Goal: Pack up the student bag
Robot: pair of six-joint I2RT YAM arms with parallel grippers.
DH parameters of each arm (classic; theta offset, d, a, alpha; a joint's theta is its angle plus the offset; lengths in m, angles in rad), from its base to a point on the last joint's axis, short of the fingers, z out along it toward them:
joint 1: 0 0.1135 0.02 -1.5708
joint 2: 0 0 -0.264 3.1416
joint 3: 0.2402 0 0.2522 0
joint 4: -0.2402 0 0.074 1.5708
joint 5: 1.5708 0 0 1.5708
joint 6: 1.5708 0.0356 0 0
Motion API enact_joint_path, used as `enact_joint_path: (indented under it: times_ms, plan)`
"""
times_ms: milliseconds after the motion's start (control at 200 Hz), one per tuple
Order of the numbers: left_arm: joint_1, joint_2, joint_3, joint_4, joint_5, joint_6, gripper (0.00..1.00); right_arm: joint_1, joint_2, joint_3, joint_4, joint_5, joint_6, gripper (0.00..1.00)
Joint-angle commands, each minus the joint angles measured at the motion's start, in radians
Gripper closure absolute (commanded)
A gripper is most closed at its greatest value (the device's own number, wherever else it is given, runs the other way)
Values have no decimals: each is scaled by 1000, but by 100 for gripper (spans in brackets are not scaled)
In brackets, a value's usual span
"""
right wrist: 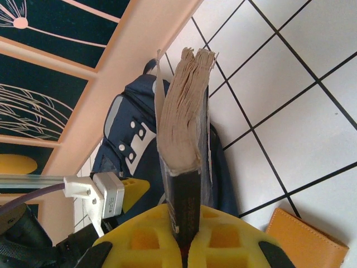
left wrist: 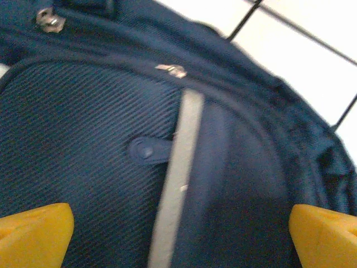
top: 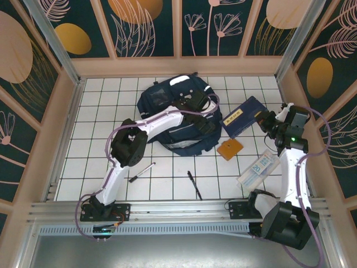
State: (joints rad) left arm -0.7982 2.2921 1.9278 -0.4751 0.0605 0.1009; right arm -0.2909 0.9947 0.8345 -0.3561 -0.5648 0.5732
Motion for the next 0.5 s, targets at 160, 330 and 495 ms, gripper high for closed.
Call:
enact_joint_path:
  times_ms: [160,330,495]
  plan:
    - [-5,-105,-98,166,47,-29,1,-8,-26,-12,20,-2,-37,100]
    - [-6,10,-26,60,-87,-3,5,-9,-25,-20,16,48,-34,100]
    - [-10,12,-87,60,-120,28,2,-13,-27,-18,-2,103,-35,100]
